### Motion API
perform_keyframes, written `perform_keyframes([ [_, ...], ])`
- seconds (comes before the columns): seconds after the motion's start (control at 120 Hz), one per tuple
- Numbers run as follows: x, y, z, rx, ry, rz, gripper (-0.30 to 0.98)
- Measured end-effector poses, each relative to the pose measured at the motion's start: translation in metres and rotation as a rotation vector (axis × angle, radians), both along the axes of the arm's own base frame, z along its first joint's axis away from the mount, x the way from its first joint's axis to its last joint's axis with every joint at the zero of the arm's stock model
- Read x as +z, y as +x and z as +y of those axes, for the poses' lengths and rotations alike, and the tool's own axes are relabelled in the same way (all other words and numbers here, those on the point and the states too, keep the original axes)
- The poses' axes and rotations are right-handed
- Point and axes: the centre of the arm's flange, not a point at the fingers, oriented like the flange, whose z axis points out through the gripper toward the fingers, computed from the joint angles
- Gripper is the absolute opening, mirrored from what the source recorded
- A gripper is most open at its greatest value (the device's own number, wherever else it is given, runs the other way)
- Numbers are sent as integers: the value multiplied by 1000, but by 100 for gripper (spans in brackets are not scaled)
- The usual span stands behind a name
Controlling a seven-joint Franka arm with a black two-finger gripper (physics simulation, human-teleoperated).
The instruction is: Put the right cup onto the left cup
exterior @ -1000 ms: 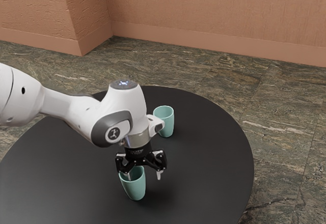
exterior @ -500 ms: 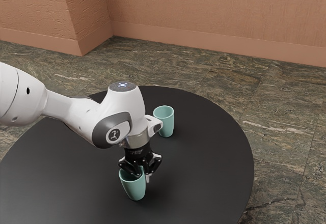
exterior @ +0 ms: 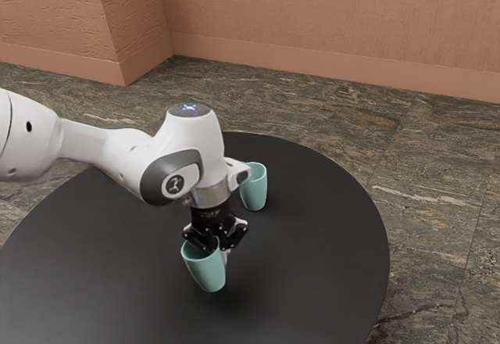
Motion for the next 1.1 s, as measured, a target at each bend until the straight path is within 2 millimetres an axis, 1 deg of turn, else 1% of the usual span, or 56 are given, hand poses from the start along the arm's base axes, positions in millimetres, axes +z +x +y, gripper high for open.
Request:
perform_keyframes([
  [0.083, 27, 15, -3, -22, 25, -18, -10],
  [0.158, 47, 27, 2, -26, 47, -32, -10],
  [0.242, 72, 46, 16, -15, 70, -58, -10],
  [0.292, 85, 63, 28, -1, 87, -76, -10],
  [0.35, 95, 86, 43, 17, 104, -90, -10],
  [0.392, 100, 101, 48, 20, 114, -101, -10],
  [0.45, 107, 116, 46, 7, 122, -115, -10],
  [0.55, 117, 135, 28, -35, 127, -138, -10],
  [0.608, 119, 142, 18, -58, 128, -142, -10],
  [0.667, 117, 148, 14, -71, 130, -137, -10],
  [0.8, 107, 168, 11, -89, 137, -123, -10],
  [0.917, 98, 179, 11, -104, 138, -104, -10],
  [0.983, 100, 183, 15, -108, 137, -106, -10],
  [1.1, 100, 195, 14, -124, 137, -107, -10],
])
